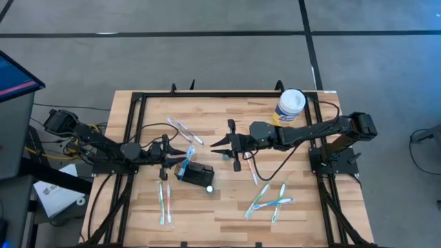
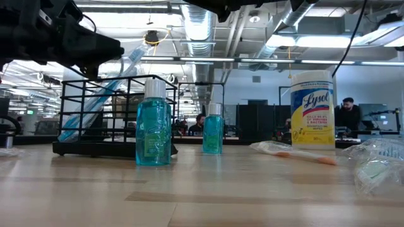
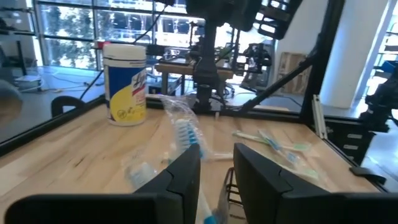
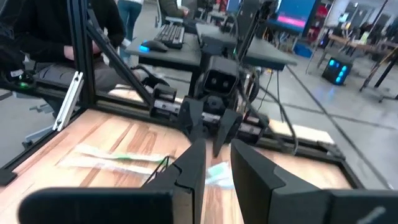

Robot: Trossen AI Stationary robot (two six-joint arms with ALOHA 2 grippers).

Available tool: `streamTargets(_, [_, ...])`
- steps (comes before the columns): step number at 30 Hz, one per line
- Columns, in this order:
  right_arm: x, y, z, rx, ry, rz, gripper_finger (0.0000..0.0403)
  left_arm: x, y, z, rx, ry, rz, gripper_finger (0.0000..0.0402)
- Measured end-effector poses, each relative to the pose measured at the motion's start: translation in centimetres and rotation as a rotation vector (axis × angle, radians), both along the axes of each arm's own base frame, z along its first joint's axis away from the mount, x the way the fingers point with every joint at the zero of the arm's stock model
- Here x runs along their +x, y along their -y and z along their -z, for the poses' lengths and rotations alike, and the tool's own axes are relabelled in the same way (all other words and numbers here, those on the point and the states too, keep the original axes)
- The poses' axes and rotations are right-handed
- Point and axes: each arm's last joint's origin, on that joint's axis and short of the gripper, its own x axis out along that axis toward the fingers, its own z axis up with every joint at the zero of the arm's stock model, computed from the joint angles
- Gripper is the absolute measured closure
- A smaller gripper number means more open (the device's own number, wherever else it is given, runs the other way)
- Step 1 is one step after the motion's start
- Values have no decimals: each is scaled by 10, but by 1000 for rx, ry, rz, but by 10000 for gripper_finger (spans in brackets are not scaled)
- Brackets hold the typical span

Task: Pick & Place toothbrushing station
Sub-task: Adjust the blue toothbrush in the left compartment of the wire organizer

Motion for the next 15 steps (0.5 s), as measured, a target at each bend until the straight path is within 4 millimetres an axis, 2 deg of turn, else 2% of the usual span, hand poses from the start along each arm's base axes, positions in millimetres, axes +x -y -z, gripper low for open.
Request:
streamTargets(6, [0,4,4,29,-41,17,336,0,-1,1,-8,-5,-49,312])
streamTargets(15, [-1,6,7,46,-81,28,336,2,-10,5,-146,-28,-67,312])
